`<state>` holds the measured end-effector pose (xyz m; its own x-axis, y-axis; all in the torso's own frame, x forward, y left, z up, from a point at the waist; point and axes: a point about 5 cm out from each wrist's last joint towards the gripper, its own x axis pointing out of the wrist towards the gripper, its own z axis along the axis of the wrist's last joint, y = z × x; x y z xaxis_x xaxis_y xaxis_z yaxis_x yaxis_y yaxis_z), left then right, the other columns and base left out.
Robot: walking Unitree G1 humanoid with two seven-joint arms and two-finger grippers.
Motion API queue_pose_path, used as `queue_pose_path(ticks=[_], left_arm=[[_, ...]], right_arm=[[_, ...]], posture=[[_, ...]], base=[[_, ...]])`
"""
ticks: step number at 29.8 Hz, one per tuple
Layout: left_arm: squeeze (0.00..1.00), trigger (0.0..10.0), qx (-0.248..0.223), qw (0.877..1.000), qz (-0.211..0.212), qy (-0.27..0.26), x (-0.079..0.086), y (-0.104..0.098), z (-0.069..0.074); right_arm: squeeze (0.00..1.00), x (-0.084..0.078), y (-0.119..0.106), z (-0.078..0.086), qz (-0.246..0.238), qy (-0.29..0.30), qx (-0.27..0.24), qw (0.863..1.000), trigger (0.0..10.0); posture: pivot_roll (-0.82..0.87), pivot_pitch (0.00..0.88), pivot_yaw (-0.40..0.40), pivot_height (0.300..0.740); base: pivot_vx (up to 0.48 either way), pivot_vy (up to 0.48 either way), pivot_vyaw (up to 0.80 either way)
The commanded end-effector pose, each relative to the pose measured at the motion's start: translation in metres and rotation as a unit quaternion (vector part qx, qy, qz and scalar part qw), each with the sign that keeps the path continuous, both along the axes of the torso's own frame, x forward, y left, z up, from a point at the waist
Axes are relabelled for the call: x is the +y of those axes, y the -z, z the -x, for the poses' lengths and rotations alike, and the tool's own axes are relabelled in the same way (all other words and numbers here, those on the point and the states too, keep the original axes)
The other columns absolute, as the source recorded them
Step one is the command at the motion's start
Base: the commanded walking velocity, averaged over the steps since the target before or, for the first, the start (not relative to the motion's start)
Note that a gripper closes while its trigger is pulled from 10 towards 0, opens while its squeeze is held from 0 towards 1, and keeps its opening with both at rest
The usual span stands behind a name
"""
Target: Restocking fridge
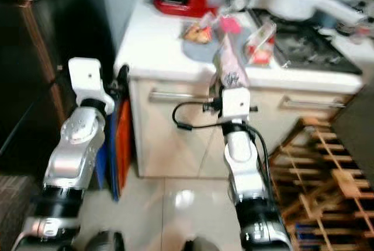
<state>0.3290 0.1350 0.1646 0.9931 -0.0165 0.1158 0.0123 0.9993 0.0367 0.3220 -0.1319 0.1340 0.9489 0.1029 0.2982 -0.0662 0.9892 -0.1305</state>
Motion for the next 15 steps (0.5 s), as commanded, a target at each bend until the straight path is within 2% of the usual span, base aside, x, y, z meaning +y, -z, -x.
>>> queue_pose_path(ticks=[1, 8, 14, 15], left_arm=[[0.0, 10.0, -0.017, 1.0, -0.007, 0.014, -0.008, -0.009, -0.003], [0.0, 10.0, -0.017, 0.999, -0.018, 0.026, -0.009, -0.01, -0.012], [0.0, 10.0, 0.003, 1.0, -0.018, 0.024, 0.0, 0.002, -0.011], [0.0, 10.0, 0.013, 0.999, -0.026, 0.02, 0.005, 0.009, -0.01]], right_arm=[[0.0, -0.006, -0.003, -0.001, -0.011, 0.009, -0.006, 1.0, 0.0], [0.0, -0.001, 0.006, 0.0, -0.026, -0.001, 0.012, 1.0, 0.0], [0.0, -0.001, 0.021, 0.002, -0.049, -0.004, 0.054, 0.997, 0.0], [0.0, -0.004, 0.027, 0.003, -0.055, -0.003, 0.068, 0.996, 0.0]], posture=[[-0.1, 0.0, -0.027, 0.74], [-0.11, 0.0, 0.004, 0.74], [-0.11, 0.0, 0.011, 0.74], [-0.11, 0.0, 0.007, 0.74]], base=[[-0.379, 0.0, 0.0], [-0.372, 0.0, 0.0], [0.0, 0.0, 0.0], [0.0, -0.48, 0.0]])
